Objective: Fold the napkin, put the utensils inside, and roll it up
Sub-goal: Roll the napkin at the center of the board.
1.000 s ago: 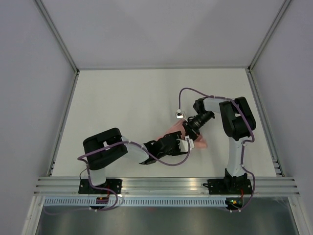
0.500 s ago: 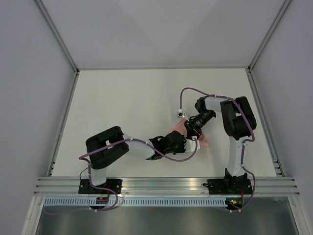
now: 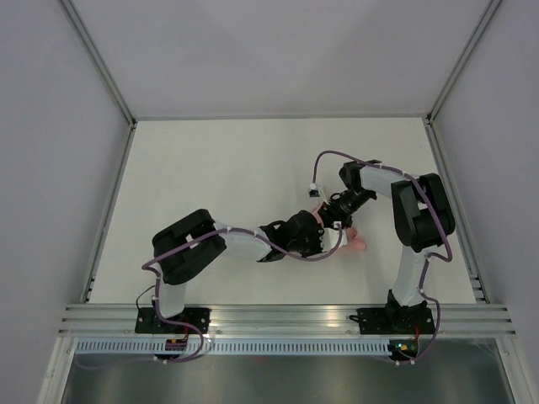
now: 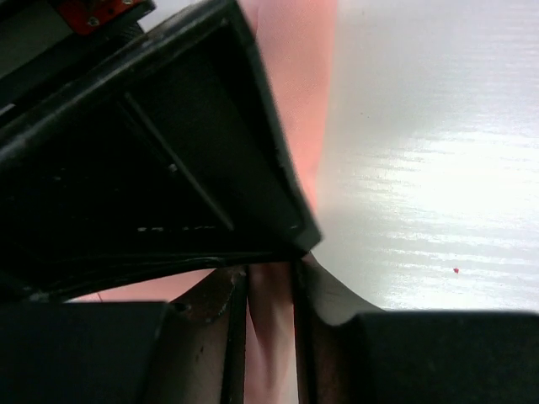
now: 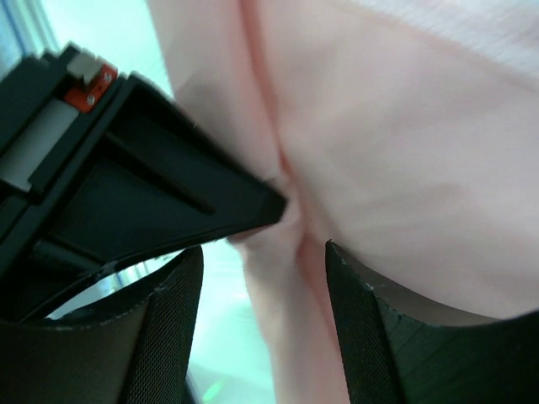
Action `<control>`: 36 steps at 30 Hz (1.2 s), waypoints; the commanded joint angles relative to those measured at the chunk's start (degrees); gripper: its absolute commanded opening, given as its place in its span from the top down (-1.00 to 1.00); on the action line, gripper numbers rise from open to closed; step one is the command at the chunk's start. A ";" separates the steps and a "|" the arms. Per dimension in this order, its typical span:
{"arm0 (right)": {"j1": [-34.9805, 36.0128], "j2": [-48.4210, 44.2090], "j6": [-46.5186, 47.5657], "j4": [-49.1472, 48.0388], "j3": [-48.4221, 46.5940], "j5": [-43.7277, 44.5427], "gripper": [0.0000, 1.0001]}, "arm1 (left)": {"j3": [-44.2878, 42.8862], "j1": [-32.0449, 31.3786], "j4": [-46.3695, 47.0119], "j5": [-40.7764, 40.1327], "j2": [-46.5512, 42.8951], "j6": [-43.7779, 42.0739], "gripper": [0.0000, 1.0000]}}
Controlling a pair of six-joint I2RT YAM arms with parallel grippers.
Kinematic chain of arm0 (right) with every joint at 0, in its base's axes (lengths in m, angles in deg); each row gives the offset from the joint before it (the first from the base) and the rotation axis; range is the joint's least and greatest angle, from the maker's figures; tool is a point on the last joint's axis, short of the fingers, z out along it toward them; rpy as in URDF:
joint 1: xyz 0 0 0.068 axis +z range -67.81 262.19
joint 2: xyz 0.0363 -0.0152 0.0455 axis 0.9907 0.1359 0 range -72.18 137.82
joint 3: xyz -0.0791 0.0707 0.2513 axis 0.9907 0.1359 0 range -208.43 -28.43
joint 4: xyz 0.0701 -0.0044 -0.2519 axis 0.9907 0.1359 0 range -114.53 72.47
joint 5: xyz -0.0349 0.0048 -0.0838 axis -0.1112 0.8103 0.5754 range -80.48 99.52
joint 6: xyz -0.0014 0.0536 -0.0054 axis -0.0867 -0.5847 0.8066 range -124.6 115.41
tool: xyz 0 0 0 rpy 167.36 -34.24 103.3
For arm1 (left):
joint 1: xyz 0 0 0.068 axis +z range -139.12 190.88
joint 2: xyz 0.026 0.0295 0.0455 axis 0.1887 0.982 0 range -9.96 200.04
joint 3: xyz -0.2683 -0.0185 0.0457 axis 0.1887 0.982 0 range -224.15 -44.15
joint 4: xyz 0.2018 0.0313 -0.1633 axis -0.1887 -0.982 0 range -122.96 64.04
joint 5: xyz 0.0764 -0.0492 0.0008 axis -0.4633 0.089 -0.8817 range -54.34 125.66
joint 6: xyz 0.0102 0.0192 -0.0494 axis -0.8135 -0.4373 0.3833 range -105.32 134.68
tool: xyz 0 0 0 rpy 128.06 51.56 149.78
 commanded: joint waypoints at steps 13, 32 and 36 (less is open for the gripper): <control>-12.81 -13.99 -15.16 -24.05 0.74 -1.18 -0.33 | -6.23 7.76 -20.52 24.62 11.22 11.26 0.95; -16.53 -44.23 10.24 -25.19 31.13 -5.77 -0.50 | -24.95 15.24 -42.07 35.89 23.27 12.67 0.95; -9.43 -48.27 6.38 -34.13 36.59 0.55 -0.50 | -27.42 15.59 -45.24 36.68 25.29 13.37 0.95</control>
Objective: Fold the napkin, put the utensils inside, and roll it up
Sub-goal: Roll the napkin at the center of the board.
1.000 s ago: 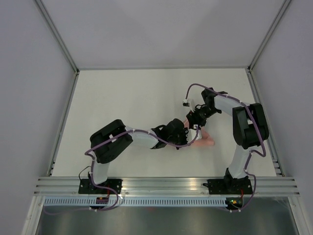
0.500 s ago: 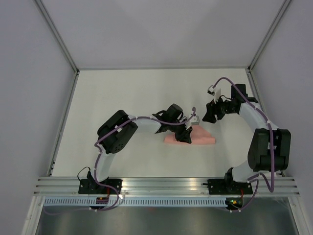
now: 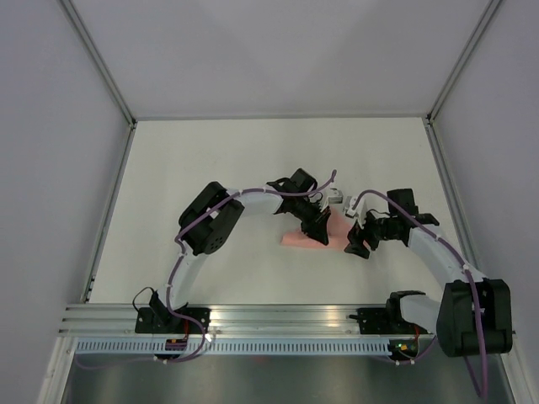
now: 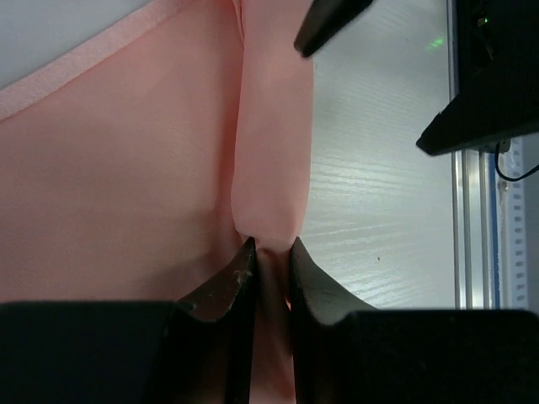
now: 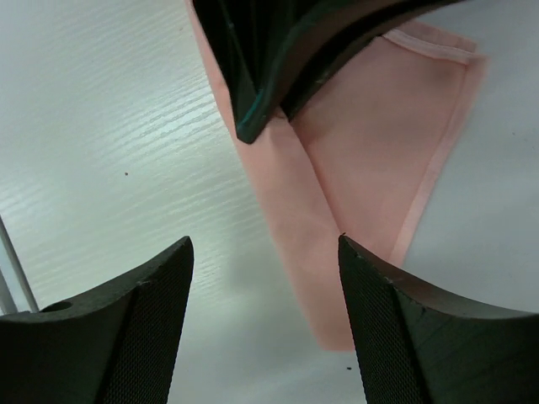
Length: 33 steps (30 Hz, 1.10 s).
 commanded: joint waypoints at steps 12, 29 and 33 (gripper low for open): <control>22.46 -5.94 -3.76 -24.45 11.42 20.51 -0.50 | -3.21 0.49 -19.83 -4.66 10.08 3.05 0.95; 30.82 2.58 -4.99 -25.61 10.81 27.81 0.37 | -4.35 0.93 -19.92 -4.31 7.97 5.42 0.56; 30.82 4.60 -4.64 -23.14 9.23 26.93 0.56 | -4.35 1.28 -17.64 -3.79 4.72 7.79 0.18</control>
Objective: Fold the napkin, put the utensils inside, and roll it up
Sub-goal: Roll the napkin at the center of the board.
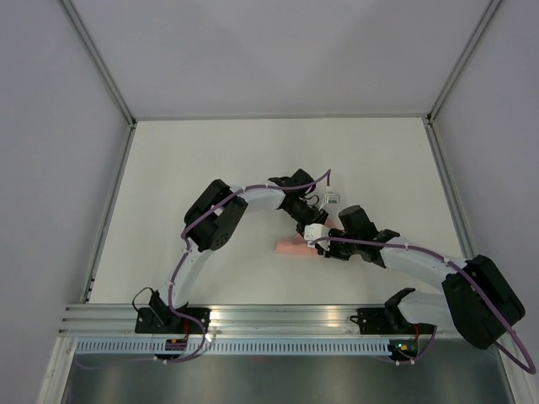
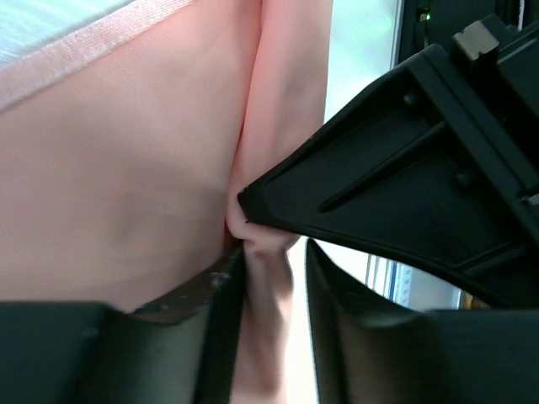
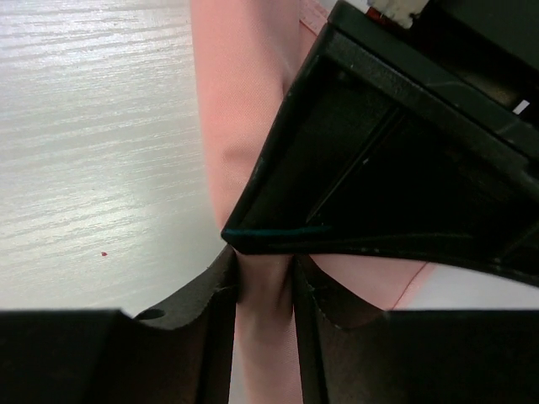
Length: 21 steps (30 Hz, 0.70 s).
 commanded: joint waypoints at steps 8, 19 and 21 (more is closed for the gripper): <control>-0.21 5.54 1.05 7.72 -4.38 -1.47 0.69 | 2.44 2.05 3.96 -12.15 -6.61 8.83 0.03; -6.01 16.52 6.50 20.46 -15.44 -12.45 0.71 | 15.17 10.57 19.52 -23.22 -23.29 21.58 0.02; -7.59 20.02 8.42 24.33 -17.47 -13.95 0.71 | 20.53 11.19 24.42 -27.60 -26.73 22.11 0.00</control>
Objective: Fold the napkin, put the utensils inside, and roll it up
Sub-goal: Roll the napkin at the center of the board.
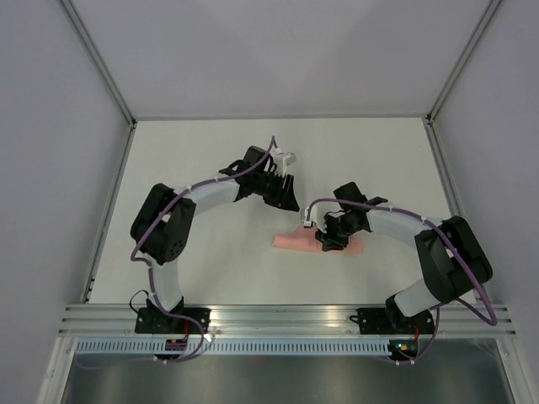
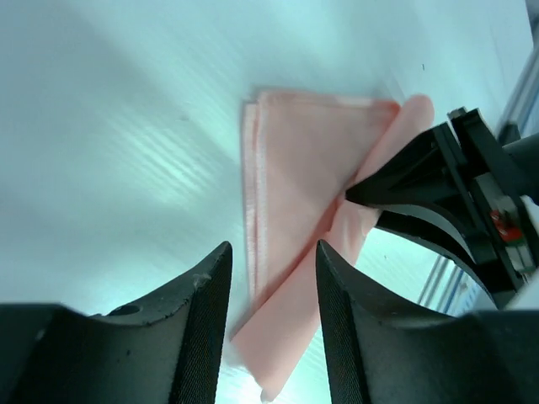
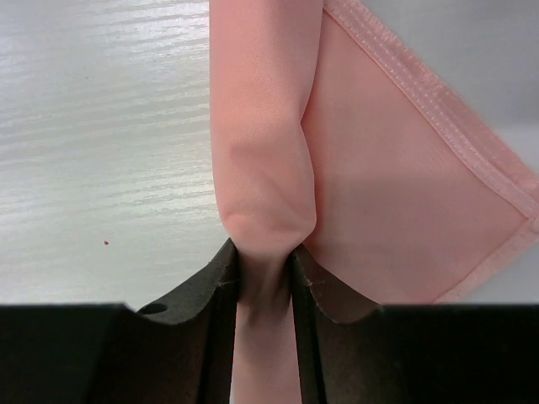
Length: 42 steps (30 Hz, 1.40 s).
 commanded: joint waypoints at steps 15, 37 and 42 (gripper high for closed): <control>-7.65 28.53 12.63 30.34 -24.12 -10.91 0.70 | 43.76 -8.05 47.70 -32.41 -34.59 -0.28 -0.23; -8.97 39.79 10.79 35.45 -33.80 -10.65 0.70 | 32.53 -35.94 44.73 -52.74 -11.94 -40.55 -0.29; -9.06 40.32 10.53 35.10 -33.89 -10.30 0.71 | 30.59 -35.94 45.34 -54.67 -7.28 -43.01 -0.30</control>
